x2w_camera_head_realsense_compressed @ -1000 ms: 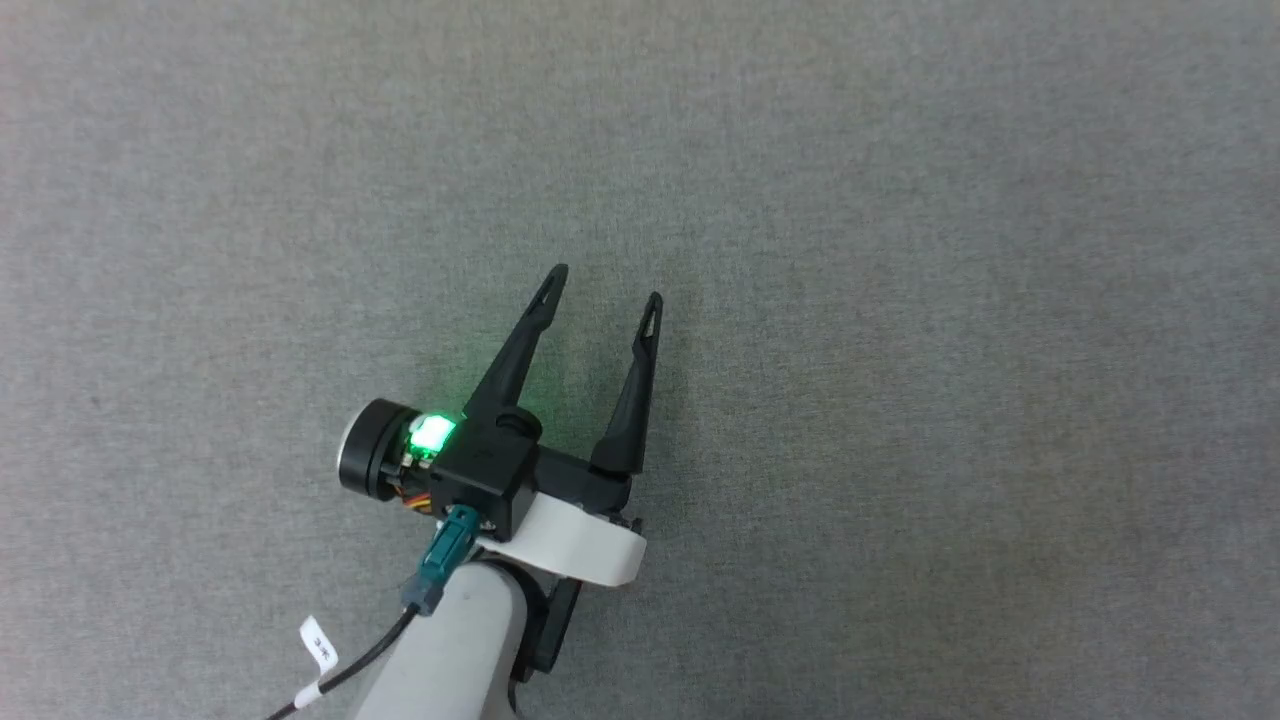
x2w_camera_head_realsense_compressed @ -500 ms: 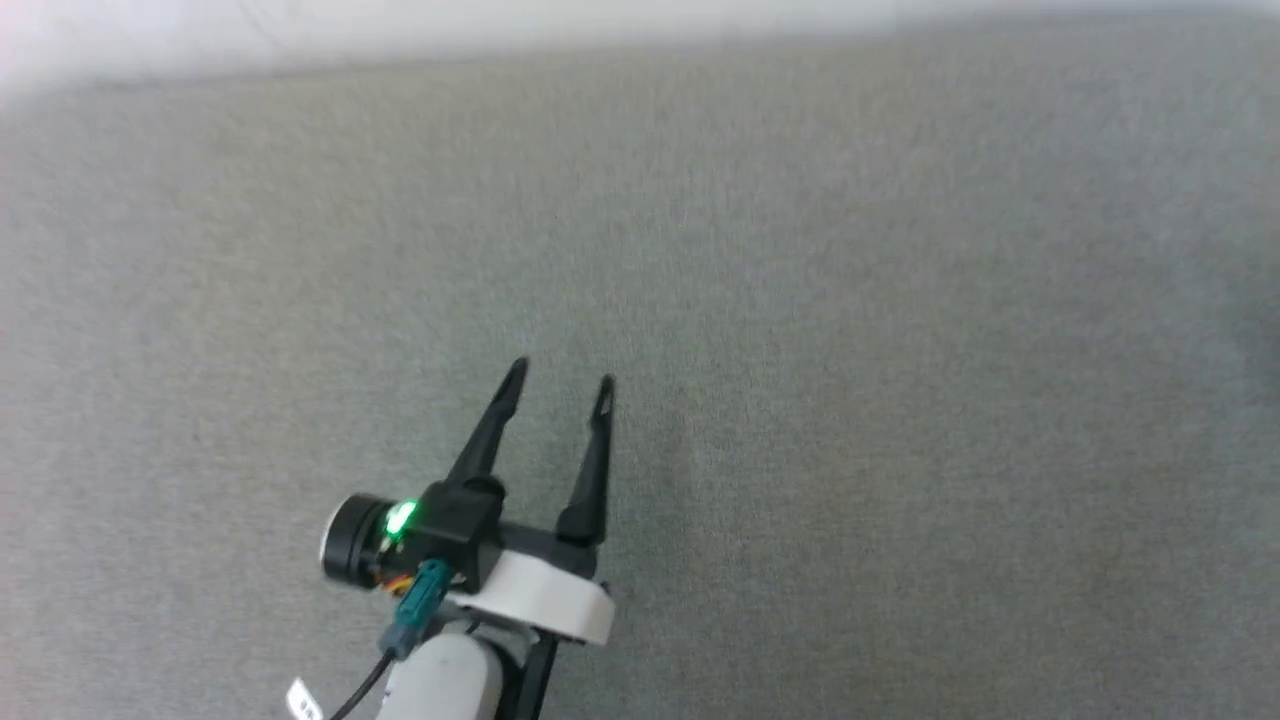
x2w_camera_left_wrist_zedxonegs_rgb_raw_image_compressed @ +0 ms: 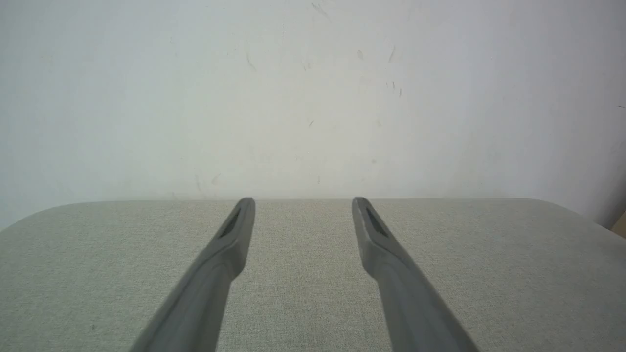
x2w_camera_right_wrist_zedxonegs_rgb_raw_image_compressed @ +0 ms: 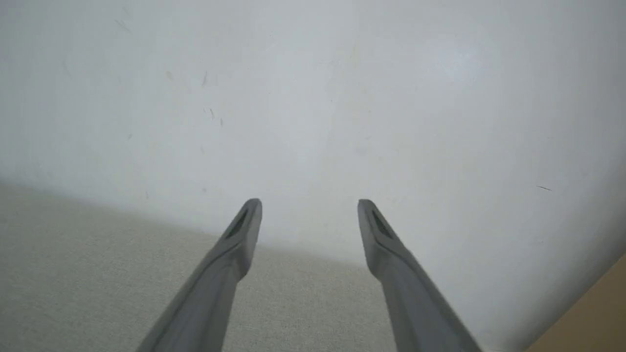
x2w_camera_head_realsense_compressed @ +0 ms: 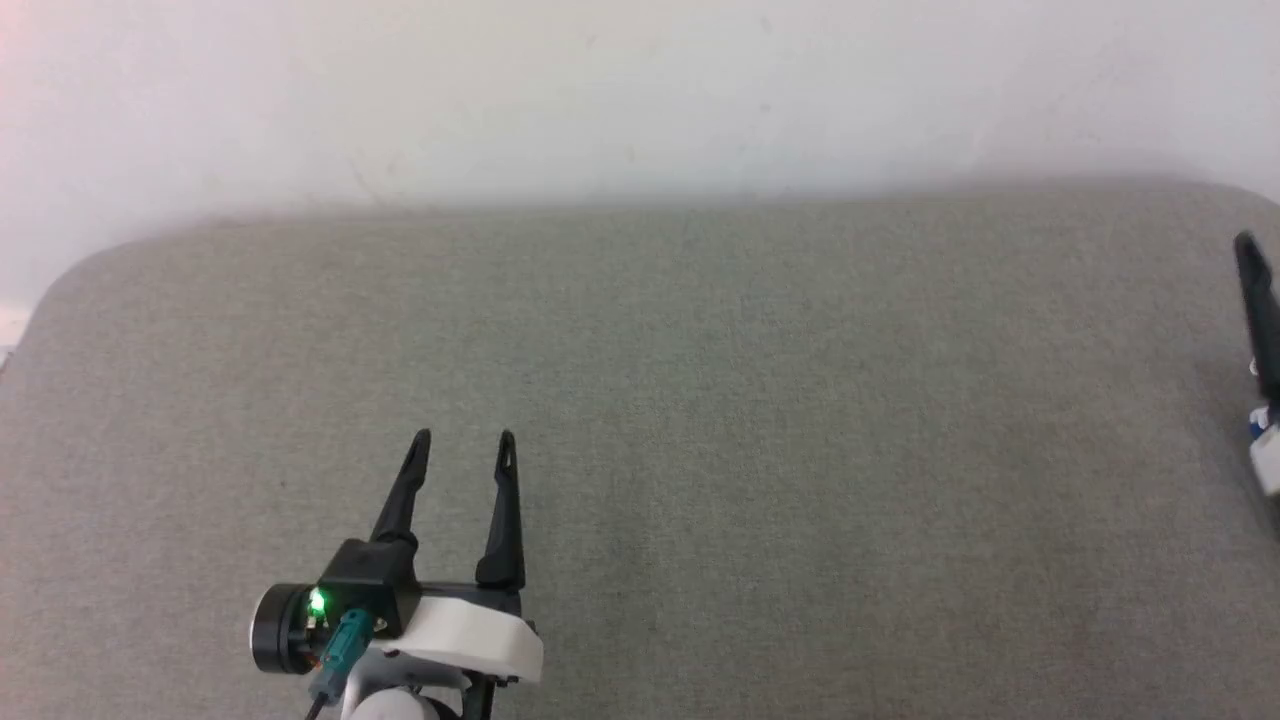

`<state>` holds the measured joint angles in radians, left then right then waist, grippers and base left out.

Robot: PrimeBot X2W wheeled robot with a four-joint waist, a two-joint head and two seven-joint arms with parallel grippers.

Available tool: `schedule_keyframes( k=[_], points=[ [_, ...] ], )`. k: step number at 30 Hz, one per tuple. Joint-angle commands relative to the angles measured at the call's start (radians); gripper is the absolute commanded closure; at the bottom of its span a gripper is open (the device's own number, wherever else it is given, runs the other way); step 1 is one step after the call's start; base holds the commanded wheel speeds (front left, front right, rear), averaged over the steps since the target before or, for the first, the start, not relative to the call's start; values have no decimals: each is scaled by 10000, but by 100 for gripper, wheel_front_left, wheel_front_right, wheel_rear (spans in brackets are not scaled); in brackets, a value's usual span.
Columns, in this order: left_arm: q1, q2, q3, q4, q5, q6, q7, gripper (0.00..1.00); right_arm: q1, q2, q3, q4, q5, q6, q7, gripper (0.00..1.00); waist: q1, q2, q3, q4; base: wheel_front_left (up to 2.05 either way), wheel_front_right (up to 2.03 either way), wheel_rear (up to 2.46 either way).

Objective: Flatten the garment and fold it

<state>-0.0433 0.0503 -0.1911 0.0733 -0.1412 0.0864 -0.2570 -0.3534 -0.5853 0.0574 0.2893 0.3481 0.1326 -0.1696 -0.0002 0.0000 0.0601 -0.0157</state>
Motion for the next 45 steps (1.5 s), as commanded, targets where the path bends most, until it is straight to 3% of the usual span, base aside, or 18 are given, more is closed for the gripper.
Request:
schedule_keyframes(
  k=[1, 9, 15, 22, 34, 35, 45],
  points=[
    [148, -1, 91, 57, -28, 87, -47, 0, 466, 407, -311, -374, -90, -19, -63, 0, 2, 0, -306, 275, 0, 0, 0],
    [651, -1, 279, 305, -40, 243, -47, 0, 3004, 3044, -1580, -2477, -997, -19, -422, 0, 2, 0, -686, 392, 0, 0, 0],
    [1010, -1, 291, 503, -179, 82, -47, 0, 4417, 4628, -1819, -2899, -1425, -19, -558, 0, 2, 0, -963, 392, 0, 0, 0],
    [1267, -1, 377, 715, -138, 13, -47, 0, 5131, 5043, -1267, -2334, -1569, -19, -769, 0, 2, 0, -1148, 414, 0, 0, 0],
    [1297, -1, 344, 800, -77, -9, -47, 0, 5121, 5181, -1053, -2262, -1782, -19, -908, 0, 2, 0, -1082, 530, 0, 0, 0],
    [1250, 2, 325, 816, -143, 21, 3, 100, 5090, 5154, -1062, -2225, -1729, -10, -864, 100, 3, 0, -1091, 520, 0, 0, 0],
    [1206, 2, 391, 750, -84, -19, 141, 100, 5010, 5158, -1046, -2235, -1812, -10, -736, 100, 3, 0, -1065, 503, 0, 0, 0]
  ],
)
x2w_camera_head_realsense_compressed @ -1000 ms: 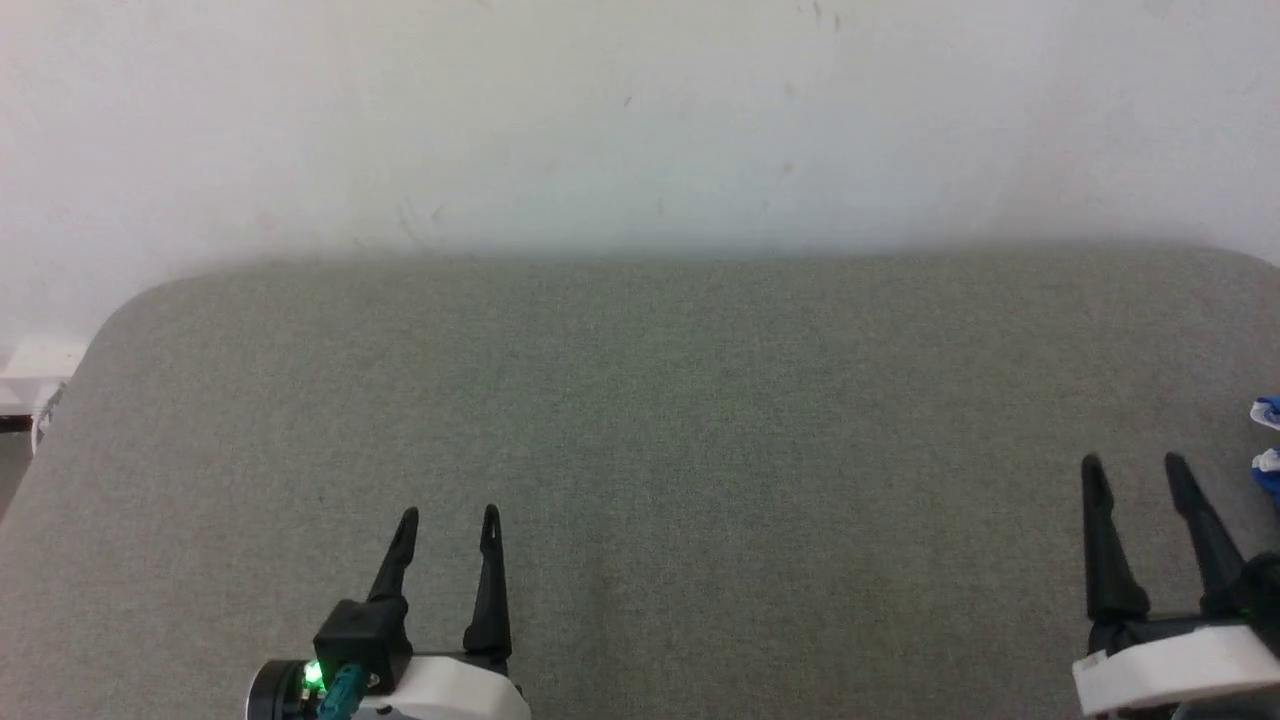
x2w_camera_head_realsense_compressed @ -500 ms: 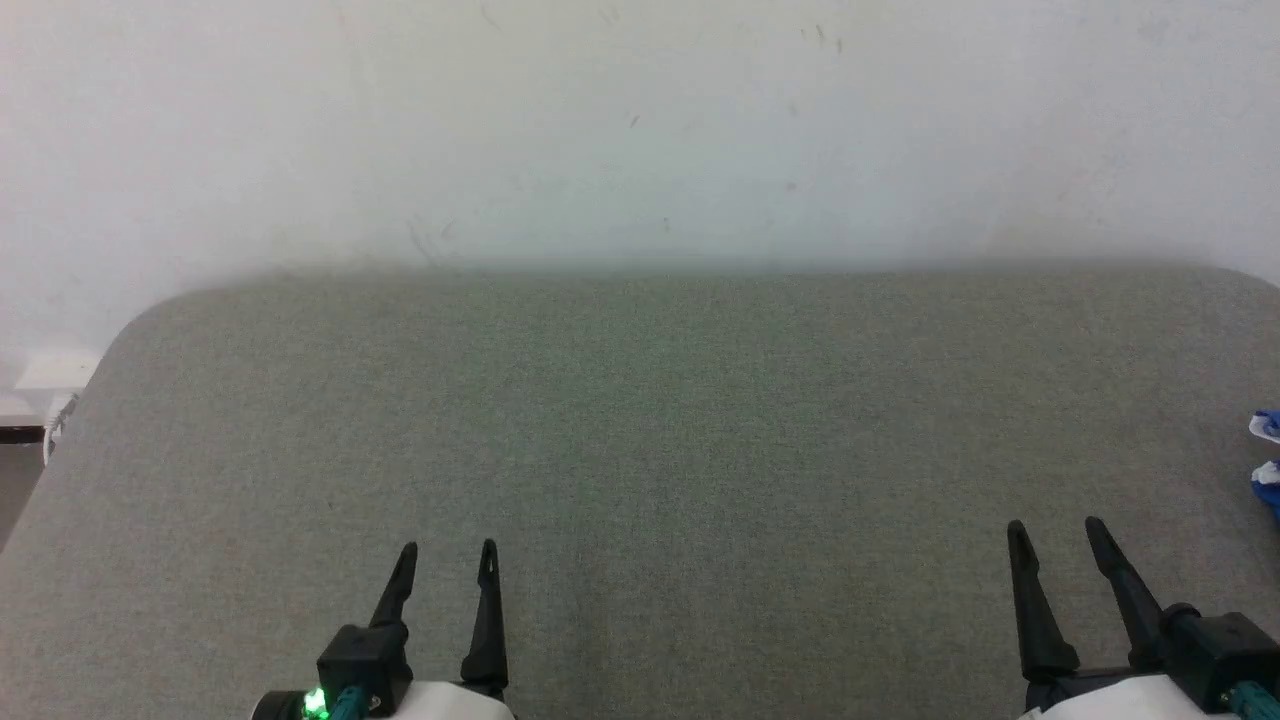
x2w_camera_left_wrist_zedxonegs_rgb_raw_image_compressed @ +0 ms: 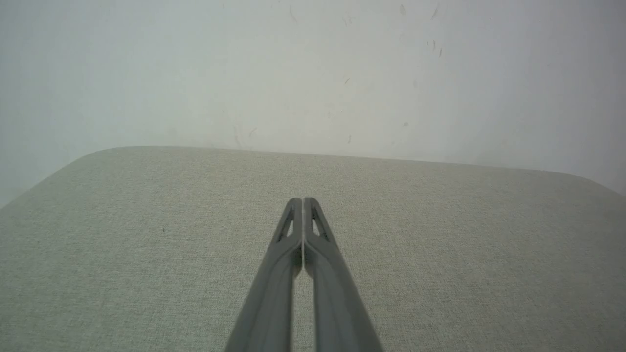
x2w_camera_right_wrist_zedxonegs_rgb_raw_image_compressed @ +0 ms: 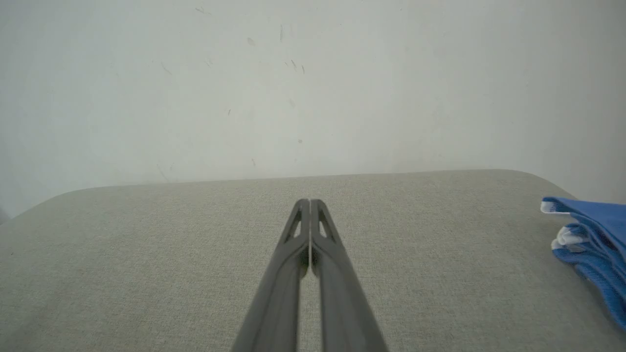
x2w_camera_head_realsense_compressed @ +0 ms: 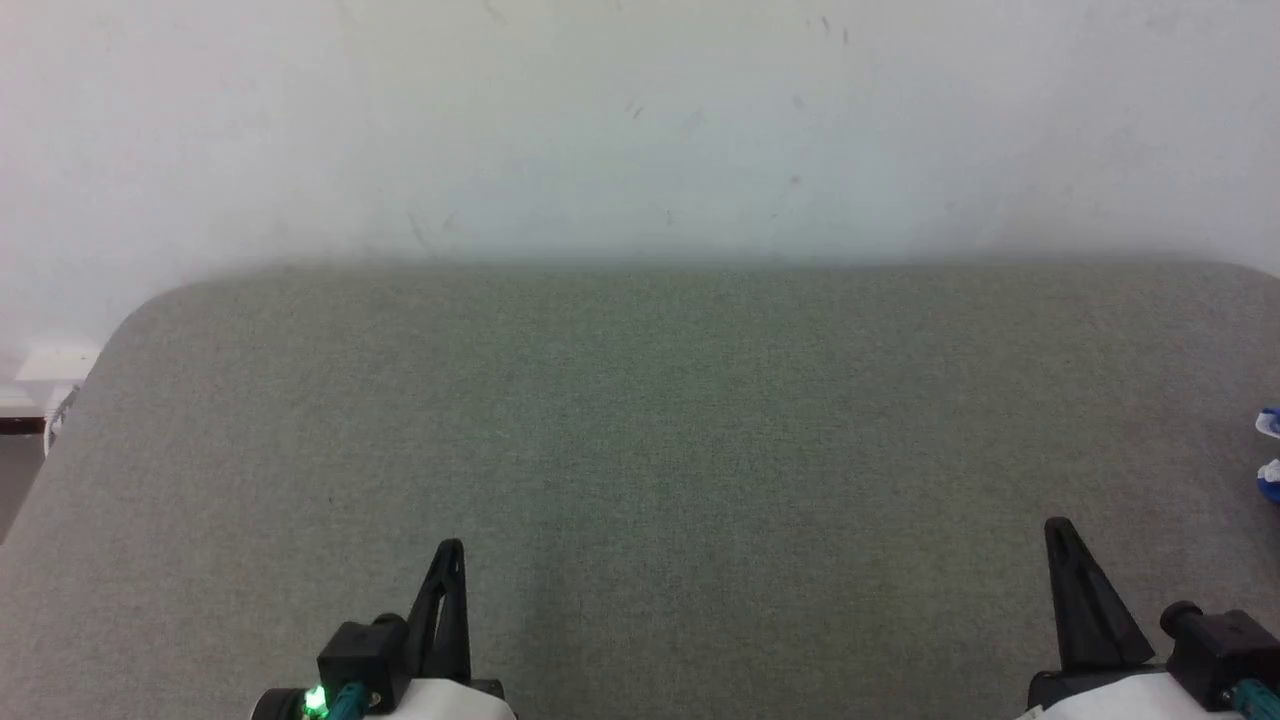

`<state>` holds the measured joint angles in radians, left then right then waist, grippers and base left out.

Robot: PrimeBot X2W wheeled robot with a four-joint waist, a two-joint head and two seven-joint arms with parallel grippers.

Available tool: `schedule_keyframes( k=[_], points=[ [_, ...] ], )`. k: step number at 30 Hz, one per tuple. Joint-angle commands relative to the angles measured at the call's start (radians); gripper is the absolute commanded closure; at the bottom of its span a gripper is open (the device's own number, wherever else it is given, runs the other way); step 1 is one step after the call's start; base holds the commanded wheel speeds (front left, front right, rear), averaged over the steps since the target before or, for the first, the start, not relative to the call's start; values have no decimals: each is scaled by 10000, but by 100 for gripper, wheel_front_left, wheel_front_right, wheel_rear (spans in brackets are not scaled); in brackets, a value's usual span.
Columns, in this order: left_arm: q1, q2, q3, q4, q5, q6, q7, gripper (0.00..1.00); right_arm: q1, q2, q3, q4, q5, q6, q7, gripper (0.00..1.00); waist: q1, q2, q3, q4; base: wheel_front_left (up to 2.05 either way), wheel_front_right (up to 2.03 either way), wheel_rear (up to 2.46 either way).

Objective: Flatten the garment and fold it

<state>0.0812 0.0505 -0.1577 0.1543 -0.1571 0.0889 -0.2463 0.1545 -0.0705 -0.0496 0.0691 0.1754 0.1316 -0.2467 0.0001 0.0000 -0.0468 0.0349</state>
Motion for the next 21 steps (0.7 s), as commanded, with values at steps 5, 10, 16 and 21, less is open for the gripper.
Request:
schedule_keyframes(
  k=[5, 10, 16, 21],
  points=[
    [-65, 0, 108, -109, 126, -72, 115, 100, -119, 16, 40, -56, -140, -1, 117, 100, 0, 0, 20, -15, 0, 0, 0],
    [-97, 0, 172, -171, 188, -108, 217, 100, -181, 24, 60, -84, -210, -1, 219, 100, 0, 0, 39, -29, 0, 0, 0],
    [-136, -1, 249, -246, 264, -150, 340, 100, -256, 34, 84, -117, -295, -2, 342, 100, 0, 0, 63, -47, 0, 0, 0],
    [-169, -1, 313, -308, 327, -186, 441, 100, -317, 42, 103, -144, -365, -2, 444, 100, 0, 0, 82, -61, 0, 0, 0]
  ],
)
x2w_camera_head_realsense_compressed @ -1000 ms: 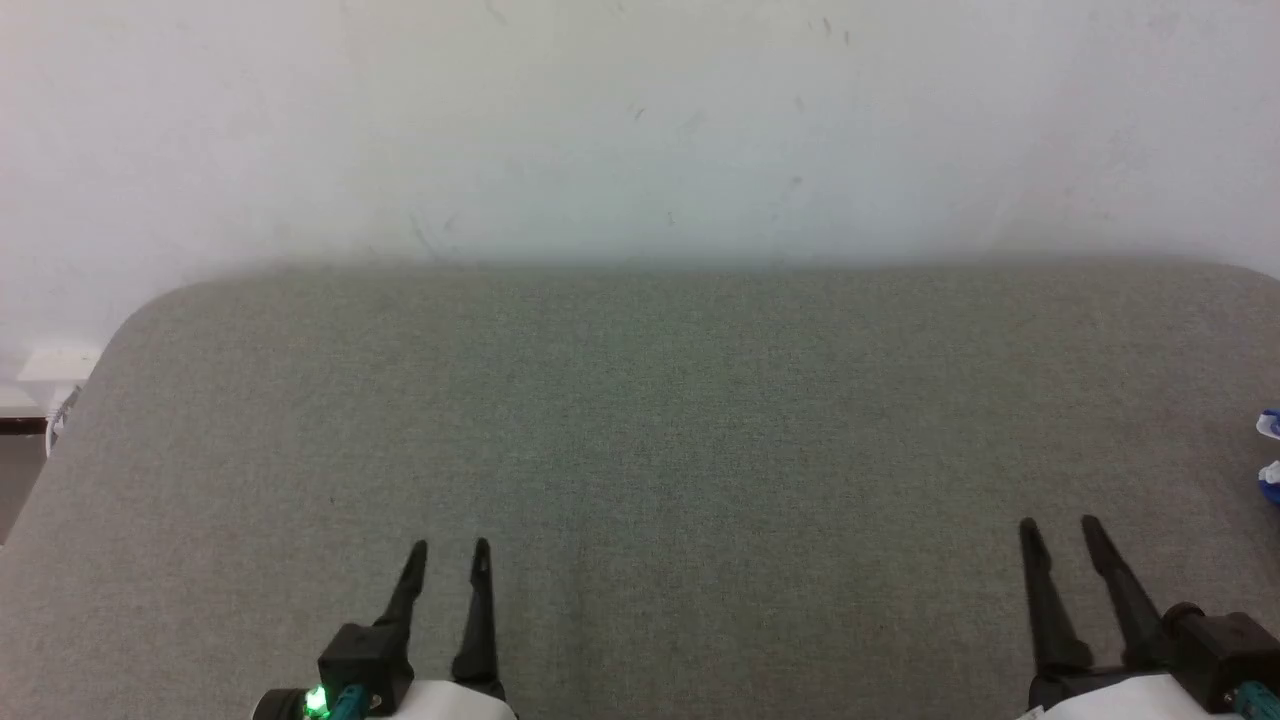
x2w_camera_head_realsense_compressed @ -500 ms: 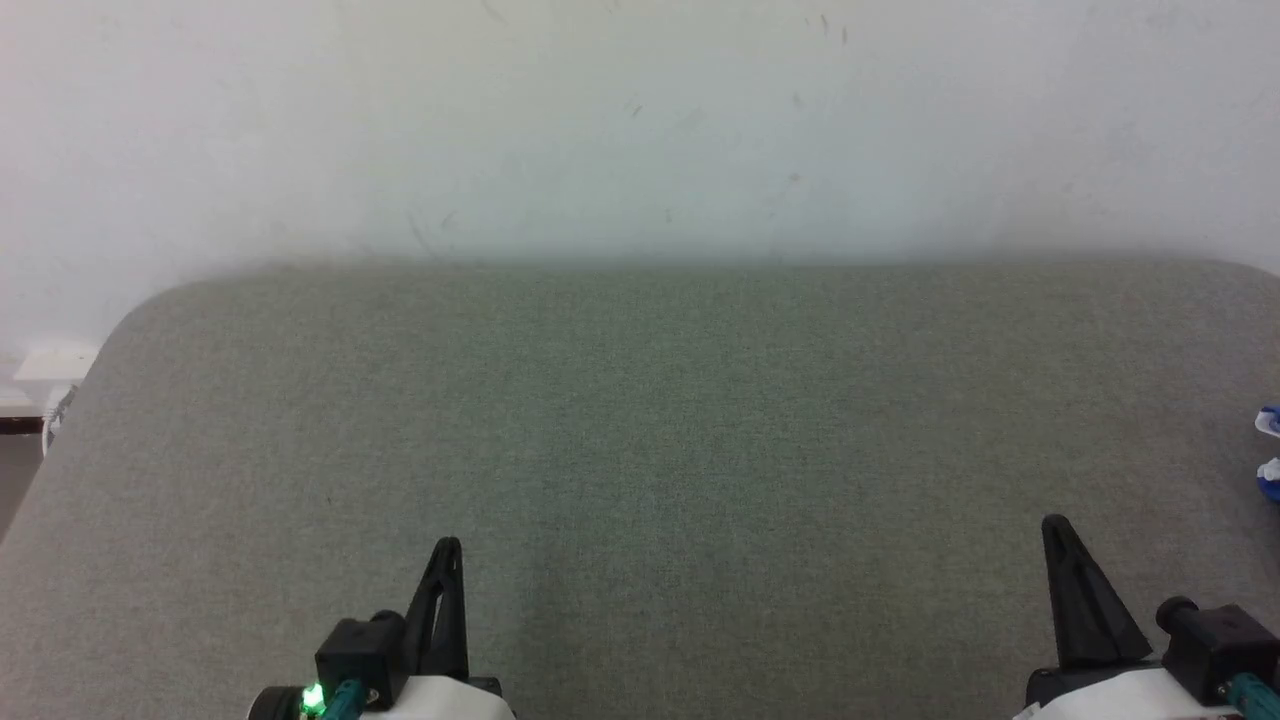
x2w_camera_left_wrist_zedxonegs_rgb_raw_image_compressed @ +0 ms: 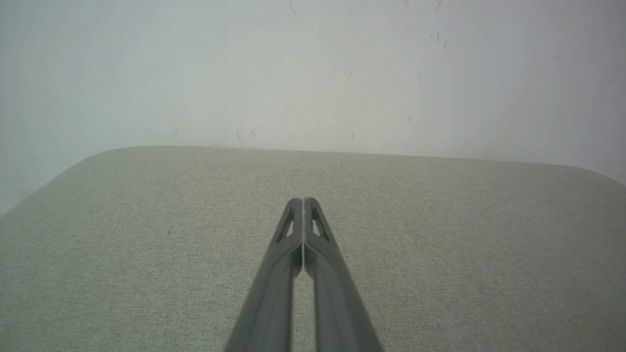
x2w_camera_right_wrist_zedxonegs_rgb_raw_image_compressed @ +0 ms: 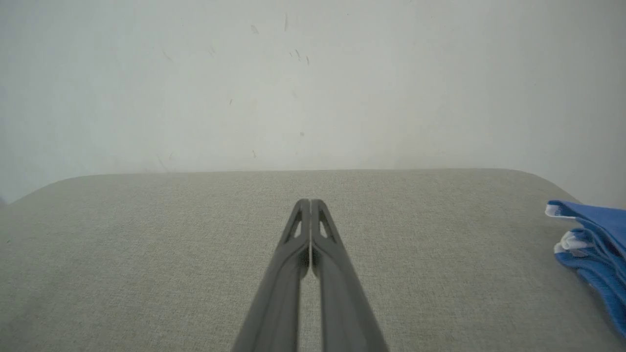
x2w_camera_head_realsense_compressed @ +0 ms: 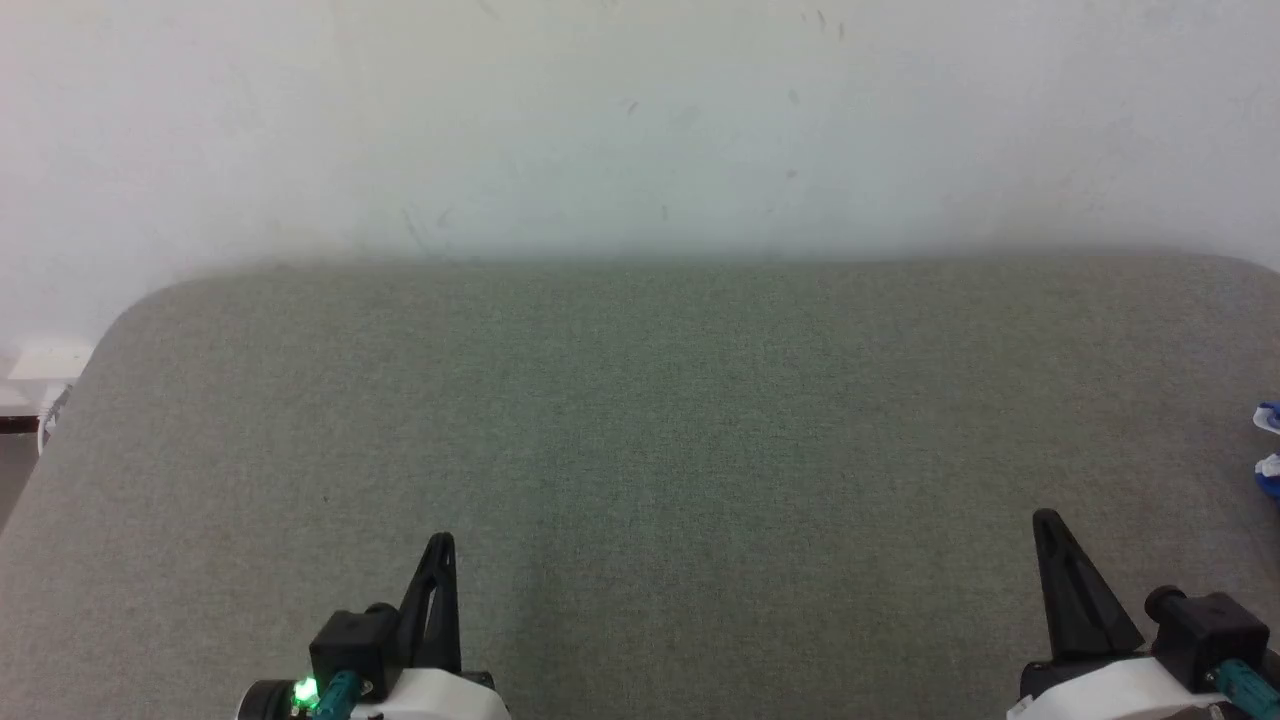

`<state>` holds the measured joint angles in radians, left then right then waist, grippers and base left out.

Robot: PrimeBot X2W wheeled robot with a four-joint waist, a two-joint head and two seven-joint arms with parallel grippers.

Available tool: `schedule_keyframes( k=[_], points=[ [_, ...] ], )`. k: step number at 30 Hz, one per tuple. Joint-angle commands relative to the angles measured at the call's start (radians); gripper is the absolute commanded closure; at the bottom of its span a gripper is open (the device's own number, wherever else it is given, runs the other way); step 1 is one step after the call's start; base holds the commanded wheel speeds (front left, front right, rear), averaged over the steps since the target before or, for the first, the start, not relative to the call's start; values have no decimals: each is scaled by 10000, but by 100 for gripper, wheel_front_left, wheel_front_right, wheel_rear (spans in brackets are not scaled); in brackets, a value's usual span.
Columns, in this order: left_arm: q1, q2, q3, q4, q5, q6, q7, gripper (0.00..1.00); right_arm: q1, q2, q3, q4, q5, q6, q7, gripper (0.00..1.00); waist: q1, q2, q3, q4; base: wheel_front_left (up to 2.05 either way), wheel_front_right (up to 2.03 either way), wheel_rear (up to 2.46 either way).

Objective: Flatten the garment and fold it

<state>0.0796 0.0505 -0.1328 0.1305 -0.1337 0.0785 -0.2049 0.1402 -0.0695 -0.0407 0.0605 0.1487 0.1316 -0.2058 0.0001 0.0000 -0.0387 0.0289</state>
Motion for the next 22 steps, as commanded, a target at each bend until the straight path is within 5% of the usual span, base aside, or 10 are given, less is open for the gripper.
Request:
schedule_keyframes(
  k=[1, 22],
  points=[
    [-160, -1, 76, -83, 105, -89, 48, 100, -187, 34, 19, -64, -112, -2, 56, 100, 0, 0, 5, -3, 0, 0, 0],
    [-296, -1, 344, -344, 369, -238, 476, 100, -447, 68, 102, -179, -406, -4, 484, 100, -1, 0, 87, -64, 0, 0, 0]
  ],
)
